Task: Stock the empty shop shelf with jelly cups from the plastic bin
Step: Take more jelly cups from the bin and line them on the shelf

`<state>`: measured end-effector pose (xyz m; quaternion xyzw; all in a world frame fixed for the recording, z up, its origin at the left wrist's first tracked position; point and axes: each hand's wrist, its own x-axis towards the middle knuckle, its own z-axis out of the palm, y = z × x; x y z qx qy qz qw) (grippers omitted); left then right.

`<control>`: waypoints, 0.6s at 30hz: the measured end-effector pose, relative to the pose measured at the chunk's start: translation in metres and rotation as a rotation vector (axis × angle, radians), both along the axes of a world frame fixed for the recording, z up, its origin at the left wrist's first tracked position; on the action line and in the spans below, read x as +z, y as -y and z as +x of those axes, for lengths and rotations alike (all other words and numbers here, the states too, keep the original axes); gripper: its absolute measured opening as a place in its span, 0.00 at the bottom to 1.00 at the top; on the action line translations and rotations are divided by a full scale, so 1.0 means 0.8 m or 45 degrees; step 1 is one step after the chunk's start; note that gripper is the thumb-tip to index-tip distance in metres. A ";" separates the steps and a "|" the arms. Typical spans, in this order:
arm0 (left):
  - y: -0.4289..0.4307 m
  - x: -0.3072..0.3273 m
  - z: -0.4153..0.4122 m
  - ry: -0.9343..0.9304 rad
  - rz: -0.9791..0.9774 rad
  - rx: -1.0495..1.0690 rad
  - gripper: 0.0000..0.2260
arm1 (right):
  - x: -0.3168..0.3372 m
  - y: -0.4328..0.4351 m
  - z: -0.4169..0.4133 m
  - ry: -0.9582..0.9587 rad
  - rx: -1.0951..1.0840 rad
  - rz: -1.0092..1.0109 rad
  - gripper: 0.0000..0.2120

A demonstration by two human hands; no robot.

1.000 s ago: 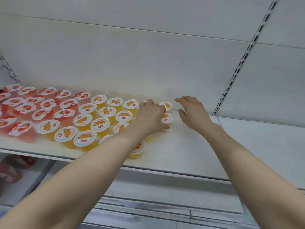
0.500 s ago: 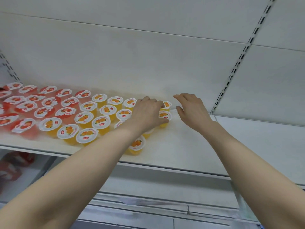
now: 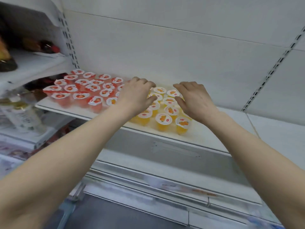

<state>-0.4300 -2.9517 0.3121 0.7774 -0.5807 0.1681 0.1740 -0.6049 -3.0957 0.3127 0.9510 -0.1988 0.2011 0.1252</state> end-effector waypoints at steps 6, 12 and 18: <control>-0.172 -0.018 0.087 0.041 -0.078 0.118 0.19 | -0.011 -0.147 0.101 0.016 0.156 0.004 0.22; -0.363 -0.064 0.159 -0.004 -0.089 0.289 0.19 | -0.054 -0.305 0.204 0.035 0.393 0.065 0.24; -0.543 -0.146 0.204 -0.198 0.004 0.566 0.18 | -0.124 -0.443 0.297 -0.074 0.611 0.171 0.24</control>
